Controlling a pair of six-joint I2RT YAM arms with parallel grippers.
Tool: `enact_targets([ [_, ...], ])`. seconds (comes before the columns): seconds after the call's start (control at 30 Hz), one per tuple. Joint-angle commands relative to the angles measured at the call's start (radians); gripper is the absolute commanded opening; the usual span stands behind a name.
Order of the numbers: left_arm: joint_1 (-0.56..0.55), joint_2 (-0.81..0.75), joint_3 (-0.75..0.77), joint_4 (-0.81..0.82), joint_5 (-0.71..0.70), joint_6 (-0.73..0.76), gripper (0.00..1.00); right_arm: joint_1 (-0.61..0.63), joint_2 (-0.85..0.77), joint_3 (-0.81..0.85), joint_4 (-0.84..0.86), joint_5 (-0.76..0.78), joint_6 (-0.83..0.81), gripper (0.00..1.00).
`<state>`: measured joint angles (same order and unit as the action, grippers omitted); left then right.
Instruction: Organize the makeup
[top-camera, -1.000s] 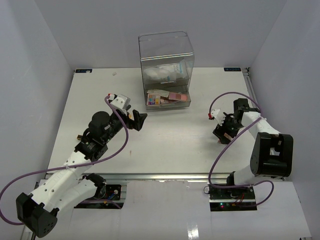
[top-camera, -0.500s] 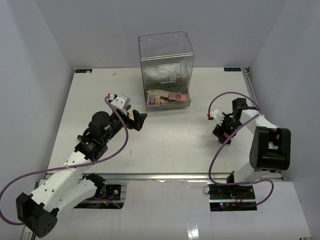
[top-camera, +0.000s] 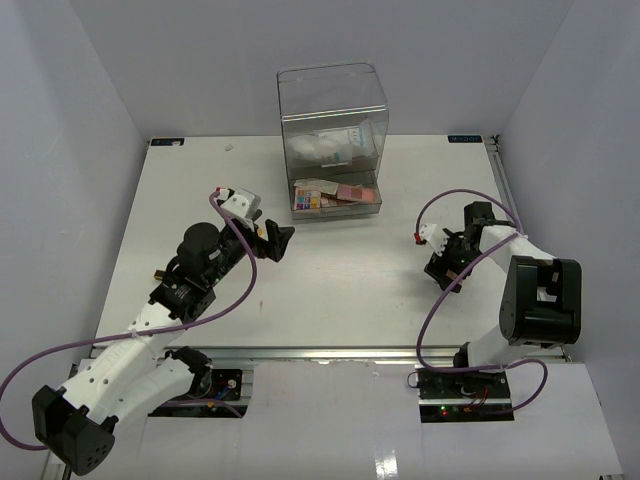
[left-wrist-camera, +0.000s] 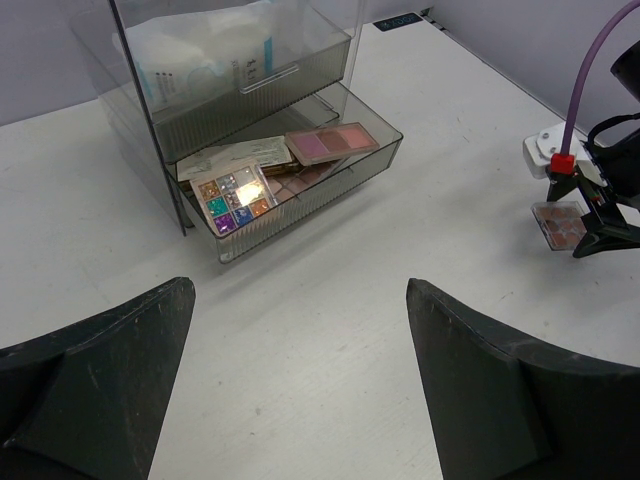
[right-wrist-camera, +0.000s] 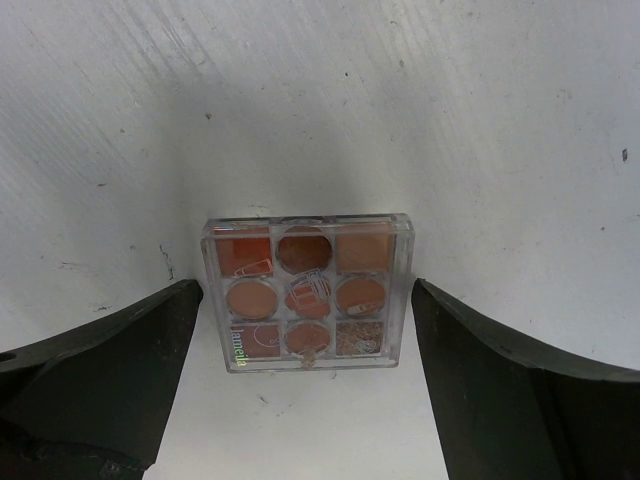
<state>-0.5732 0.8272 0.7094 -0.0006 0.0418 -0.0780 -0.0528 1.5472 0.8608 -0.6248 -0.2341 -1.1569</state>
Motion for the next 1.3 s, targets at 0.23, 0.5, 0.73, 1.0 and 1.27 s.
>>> enact_targets([
  [0.23,0.003,-0.017,-0.001,0.005,0.000,0.011,0.98,-0.005,0.061,0.019,-0.029,-0.008,0.034,0.56],
  [0.5,0.003,-0.015,-0.001,0.006,0.000,0.011,0.98,0.000,-0.028,0.073,-0.086,-0.106,0.101,0.28],
  [0.73,0.003,-0.004,-0.001,0.005,-0.012,0.016,0.98,0.110,-0.060,0.273,-0.165,-0.204,0.194,0.26],
  [1.0,0.003,0.017,-0.004,0.005,-0.054,0.028,0.98,0.326,0.066,0.606,-0.176,-0.218,0.310,0.26],
  [1.27,0.003,0.043,-0.005,-0.014,-0.089,0.041,0.98,0.507,0.283,0.909,-0.112,-0.135,0.486,0.26],
])
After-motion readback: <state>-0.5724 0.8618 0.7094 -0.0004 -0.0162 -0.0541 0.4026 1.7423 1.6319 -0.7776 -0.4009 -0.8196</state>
